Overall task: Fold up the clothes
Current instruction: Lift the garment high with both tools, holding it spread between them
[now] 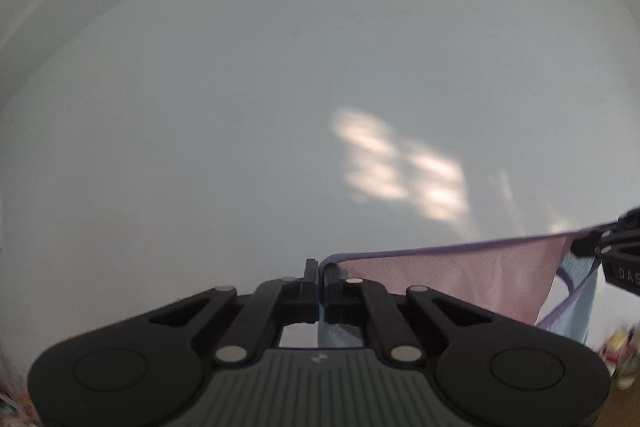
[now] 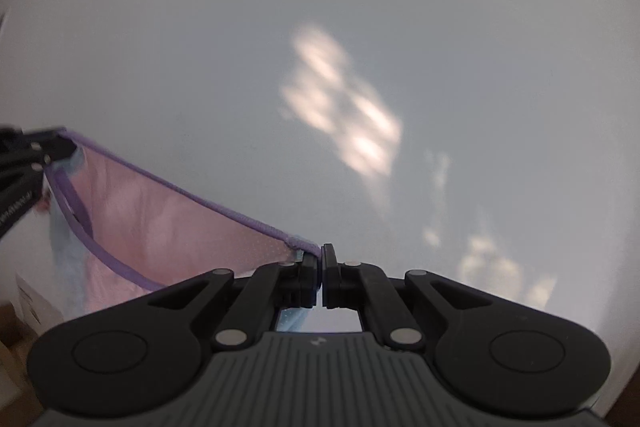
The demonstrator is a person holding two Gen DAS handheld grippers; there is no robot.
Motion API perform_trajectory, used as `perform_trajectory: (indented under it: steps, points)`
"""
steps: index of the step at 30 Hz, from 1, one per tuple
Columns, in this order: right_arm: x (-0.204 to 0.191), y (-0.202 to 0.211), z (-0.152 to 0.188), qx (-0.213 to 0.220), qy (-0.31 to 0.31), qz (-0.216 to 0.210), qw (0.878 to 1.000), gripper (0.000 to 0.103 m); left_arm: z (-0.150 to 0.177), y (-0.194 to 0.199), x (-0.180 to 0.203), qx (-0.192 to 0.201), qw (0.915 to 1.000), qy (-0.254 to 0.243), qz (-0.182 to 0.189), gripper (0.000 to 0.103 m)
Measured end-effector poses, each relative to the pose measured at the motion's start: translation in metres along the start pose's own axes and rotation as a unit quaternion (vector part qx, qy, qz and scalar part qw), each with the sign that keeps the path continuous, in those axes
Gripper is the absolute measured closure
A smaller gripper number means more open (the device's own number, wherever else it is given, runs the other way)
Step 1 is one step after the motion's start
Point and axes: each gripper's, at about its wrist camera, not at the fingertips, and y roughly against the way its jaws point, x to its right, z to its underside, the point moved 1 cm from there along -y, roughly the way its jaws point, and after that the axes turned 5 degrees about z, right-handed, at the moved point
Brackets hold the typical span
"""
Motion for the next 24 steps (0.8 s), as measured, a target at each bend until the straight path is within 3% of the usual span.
perform_trajectory:
  steps: [2,5,7,8,10,11,14,15,17,20,24]
  points:
    - [-0.002,0.000,0.001,-0.001,-0.016,-0.022,1.000,0.102,0.002,-0.001,-0.003,-0.007,0.9999,-0.003,-0.007,0.102]
    - [-0.014,-0.003,-0.001,-0.006,0.013,-0.003,1.000,0.102,0.009,-0.005,-0.003,-0.032,0.9989,-0.028,-0.018,0.102]
    - [-0.011,0.004,-0.003,0.000,-0.022,-0.052,0.998,0.102,0.008,0.008,-0.017,-0.009,0.9995,0.028,0.015,0.102]
    - [-0.008,0.007,-0.004,0.010,-0.045,-0.068,0.997,0.102,0.008,0.009,-0.017,-0.006,0.9996,0.027,0.012,0.103]
    - [-0.020,-0.002,-0.005,-0.004,-0.012,-0.018,1.000,0.102,0.013,0.001,-0.003,-0.029,0.9987,-0.037,-0.021,0.103]
    - [-0.023,-0.007,-0.003,-0.014,-0.001,-0.011,1.000,0.102,0.015,0.001,-0.001,-0.034,0.9986,-0.039,-0.009,0.103]
    - [-0.012,0.002,-0.004,0.001,-0.063,-0.064,0.996,0.102,0.011,0.015,-0.022,-0.001,0.9964,0.063,0.056,0.103]
    - [-0.015,0.000,-0.004,-0.002,-0.061,-0.055,0.997,0.102,0.009,0.012,-0.024,-0.004,0.9964,0.073,0.044,0.103]
    - [-0.027,-0.009,0.000,-0.023,-0.022,-0.018,0.999,0.102,0.014,-0.002,-0.018,-0.031,0.9981,0.047,0.025,0.103]
    - [-0.021,-0.002,0.001,-0.011,-0.042,-0.036,0.998,0.102,0.020,0.002,-0.026,-0.024,0.9940,0.090,0.057,0.102]
    - [-0.022,-0.010,0.002,-0.017,-0.030,-0.033,0.999,0.102,0.025,-0.001,-0.025,-0.032,0.9951,0.078,0.052,0.102]
